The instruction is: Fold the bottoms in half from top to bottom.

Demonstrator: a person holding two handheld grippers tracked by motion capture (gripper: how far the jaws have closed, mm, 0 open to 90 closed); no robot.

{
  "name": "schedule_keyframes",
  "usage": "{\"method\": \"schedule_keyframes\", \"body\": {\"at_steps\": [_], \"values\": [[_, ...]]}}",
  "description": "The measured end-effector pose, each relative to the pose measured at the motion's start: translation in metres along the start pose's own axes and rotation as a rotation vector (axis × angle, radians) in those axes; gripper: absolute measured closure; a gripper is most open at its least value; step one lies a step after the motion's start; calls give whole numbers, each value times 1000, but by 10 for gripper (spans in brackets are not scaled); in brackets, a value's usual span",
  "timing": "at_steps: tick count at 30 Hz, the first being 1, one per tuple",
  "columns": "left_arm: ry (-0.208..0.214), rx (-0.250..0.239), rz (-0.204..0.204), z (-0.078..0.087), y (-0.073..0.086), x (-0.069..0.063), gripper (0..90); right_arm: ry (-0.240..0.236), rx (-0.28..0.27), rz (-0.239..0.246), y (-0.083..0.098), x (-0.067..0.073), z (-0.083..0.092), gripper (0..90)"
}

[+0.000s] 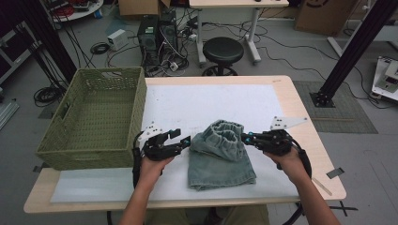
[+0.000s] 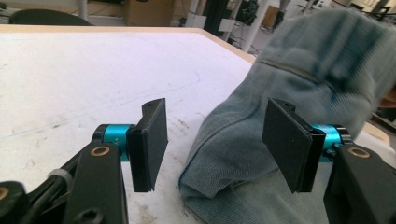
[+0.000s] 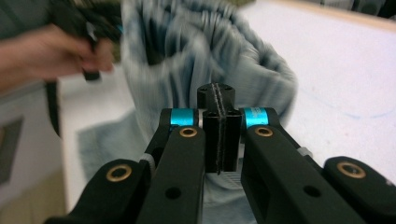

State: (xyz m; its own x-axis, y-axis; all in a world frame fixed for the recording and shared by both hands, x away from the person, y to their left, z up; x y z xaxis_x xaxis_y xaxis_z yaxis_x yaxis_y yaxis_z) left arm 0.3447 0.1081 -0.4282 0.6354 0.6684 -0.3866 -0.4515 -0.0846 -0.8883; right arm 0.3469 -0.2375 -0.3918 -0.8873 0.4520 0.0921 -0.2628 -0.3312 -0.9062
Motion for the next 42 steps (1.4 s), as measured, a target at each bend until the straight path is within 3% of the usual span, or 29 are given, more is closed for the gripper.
{"method": "schedule_keyframes", "body": {"at_steps": [2, 3, 4, 6, 8, 9, 10, 11, 12, 14, 15, 17, 18, 19, 20, 26, 27, 28, 32, 35, 36, 37, 38, 42], "values": [[-8, -1, -4, 2, 1, -3, 402, 7, -29, -13, 0, 2, 6, 865], [-9, -4, -10, 4, 3, -8, 402, 41, -64, -33, 0, 5, 16, 823], [-13, -5, -15, 4, 4, -10, 402, 51, -61, -41, 1, 5, 18, 819], [-15, -7, -19, 5, 5, -12, 406, 140, -56, -71, 3, 2, 19, 707], [-20, -8, -24, 7, 7, -17, 407, 235, -60, -144, 3, -10, 15, 699], [-20, -8, -24, 7, 7, -17, 407, 235, -60, -144, 3, -10, 15, 699], [-20, -9, -21, 8, 7, -18, 407, 262, -72, -179, 0, -16, 11, 659], [-28, -11, -17, 10, 8, -18, 407, 286, -60, -225, -7, -27, -6, 554], [-31, -10, -16, 11, 8, -18, 407, 299, -37, -229, -10, -29, -12, 532], [-34, -11, -19, 12, 8, -17, 407, 284, -25, -229, -13, -31, -19, 523], [-39, -10, -15, 13, 8, -15, 407, 211, 41, -249, -18, -31, -35, 557], [-43, -4, -14, 15, 8, -12, 407, 181, 118, -221, -17, -27, -44, 663], [-43, -4, -14, 15, 8, -12, 407, 181, 118, -221, -17, -27, -44, 663], [-49, 3, -14, 16, 9, -10, 407, 161, 131, -186, -15, -24, -47, 778], [-49, 4, -14, 16, 10, -9, 407, 167, 136, -163, -14, -23, -46, 793], [-52, -1, -13, 22, 9, -8, 407, 116, 79, -106, -9, -15, -34, 799], [-52, -6, -12, 23, 9, -9, 407, 72, 62, -68, -8, -10, -28, 793], [-53, -7, -10, 23, 9, -9, 407, 65, 60, -54, -7, -7, -25, 786], [-56, -5, -19, 22, 7, -13, 406, 24, 27, -39, -5, 2, -13, 734], [-53, -7, -24, 19, 6, -15, 407, 16, -18, -45, -7, 4, -5, 712], [-47, 1, -33, 16, 5, -17, 406, 25, -83, -76, -9, 3, 2, 702], [-47, 1, -33, 16, 5, -17, 407, 25, -83, -76, -9, 3, 2, 702], [-44, 4, -38, 12, 4, -20, 406, 86, -106, -109, -13, 1, 6, 676], [-37, 8, -42, 8, 3, -22, 407, 151, -113, -130, -16, -3, 6, 622]]}}
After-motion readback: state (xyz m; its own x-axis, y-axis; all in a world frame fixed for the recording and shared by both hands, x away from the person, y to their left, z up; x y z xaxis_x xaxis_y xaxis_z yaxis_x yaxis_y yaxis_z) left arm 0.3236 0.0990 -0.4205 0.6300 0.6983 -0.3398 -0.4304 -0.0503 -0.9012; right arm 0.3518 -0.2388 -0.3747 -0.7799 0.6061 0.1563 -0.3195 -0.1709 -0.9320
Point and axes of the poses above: each handheld gripper's, and its own axes: z roughly backward along the jaws, y roughly out of its underside, x roughly to its left, the point moved 3 cm from there along -z, roughly forward along the jaws, and after that the axes turned 6 degrees about z, right-handed, at the moved point
